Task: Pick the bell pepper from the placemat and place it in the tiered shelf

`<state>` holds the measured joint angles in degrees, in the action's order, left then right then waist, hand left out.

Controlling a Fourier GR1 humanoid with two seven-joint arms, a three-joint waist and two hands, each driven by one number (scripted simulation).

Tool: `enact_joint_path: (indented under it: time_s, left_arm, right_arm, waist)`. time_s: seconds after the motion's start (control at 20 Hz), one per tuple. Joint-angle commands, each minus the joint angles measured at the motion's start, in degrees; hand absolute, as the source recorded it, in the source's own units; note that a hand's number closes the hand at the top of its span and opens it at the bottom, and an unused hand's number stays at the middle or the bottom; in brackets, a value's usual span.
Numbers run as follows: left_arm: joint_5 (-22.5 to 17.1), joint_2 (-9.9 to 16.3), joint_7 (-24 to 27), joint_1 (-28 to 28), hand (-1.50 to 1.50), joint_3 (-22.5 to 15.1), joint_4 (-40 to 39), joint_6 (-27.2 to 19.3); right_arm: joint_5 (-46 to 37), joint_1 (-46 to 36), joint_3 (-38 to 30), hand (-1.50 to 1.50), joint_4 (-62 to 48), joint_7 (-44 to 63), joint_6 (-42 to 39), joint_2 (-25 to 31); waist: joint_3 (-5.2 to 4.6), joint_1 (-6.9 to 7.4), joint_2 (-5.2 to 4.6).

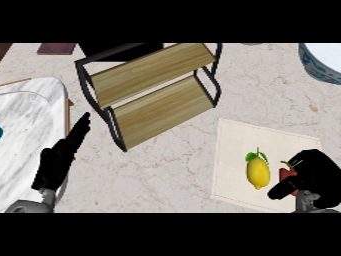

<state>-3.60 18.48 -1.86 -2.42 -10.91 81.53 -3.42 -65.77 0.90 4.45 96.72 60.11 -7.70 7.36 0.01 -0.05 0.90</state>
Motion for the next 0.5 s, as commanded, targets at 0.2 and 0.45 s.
enact_joint_path:
  time_s: [0.2,0.45]
  left_arm:
    - [-0.05,-1.74,-2.87,0.64,0.00,-0.02,-1.77,0.86]
    - [0.53,-2.50,-1.40,0.35,0.00,-1.10,-2.03,1.21]
  right_arm:
    - [-0.49,-0.21,4.82,1.50,3.70,-9.22,-4.54,3.12]
    - [6.08,-5.28,19.06,1.50,6.65,-26.46,-12.85,4.19]
  waist:
    - [-0.01,-0.08,-0.84]
    - [-0.04,1.87,-1.03]
